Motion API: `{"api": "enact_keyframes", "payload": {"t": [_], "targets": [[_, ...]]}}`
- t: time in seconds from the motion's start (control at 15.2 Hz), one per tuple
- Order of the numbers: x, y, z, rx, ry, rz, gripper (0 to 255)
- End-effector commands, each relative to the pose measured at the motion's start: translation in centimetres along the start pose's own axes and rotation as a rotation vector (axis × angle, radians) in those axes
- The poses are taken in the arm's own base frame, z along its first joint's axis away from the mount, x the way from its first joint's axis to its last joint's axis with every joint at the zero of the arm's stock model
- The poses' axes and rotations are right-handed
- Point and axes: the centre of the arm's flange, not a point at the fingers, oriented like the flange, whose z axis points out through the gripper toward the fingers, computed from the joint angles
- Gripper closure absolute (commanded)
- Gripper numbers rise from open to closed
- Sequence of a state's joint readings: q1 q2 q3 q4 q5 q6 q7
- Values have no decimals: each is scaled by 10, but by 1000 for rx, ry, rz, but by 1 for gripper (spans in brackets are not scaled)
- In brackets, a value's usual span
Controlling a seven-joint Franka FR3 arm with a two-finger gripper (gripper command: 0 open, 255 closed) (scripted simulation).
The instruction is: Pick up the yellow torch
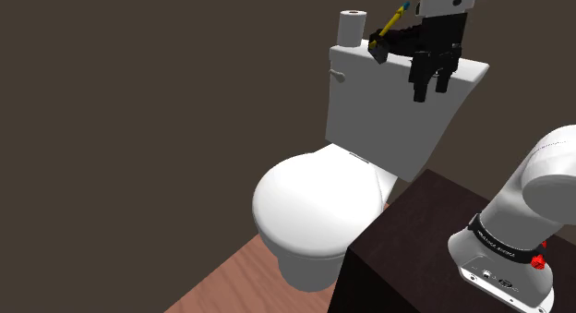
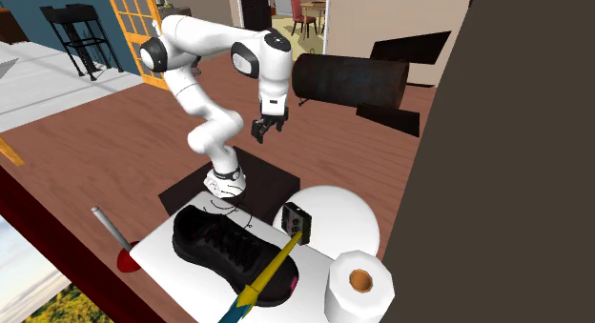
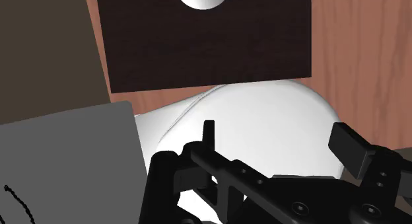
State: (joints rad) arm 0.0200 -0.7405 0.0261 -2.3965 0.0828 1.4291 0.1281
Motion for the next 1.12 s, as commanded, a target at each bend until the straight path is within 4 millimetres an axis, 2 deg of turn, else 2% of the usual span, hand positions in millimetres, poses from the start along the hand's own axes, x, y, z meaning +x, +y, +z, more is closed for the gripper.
{"api": "enact_keyframes", "payload": {"t": [0.0, 0.53, 1.06], "targets": [[0, 0, 0, 0, 0, 0, 0], [87, 17, -15, -33, 100, 256, 0], [165, 54, -39, -67, 199, 513, 0]]}}
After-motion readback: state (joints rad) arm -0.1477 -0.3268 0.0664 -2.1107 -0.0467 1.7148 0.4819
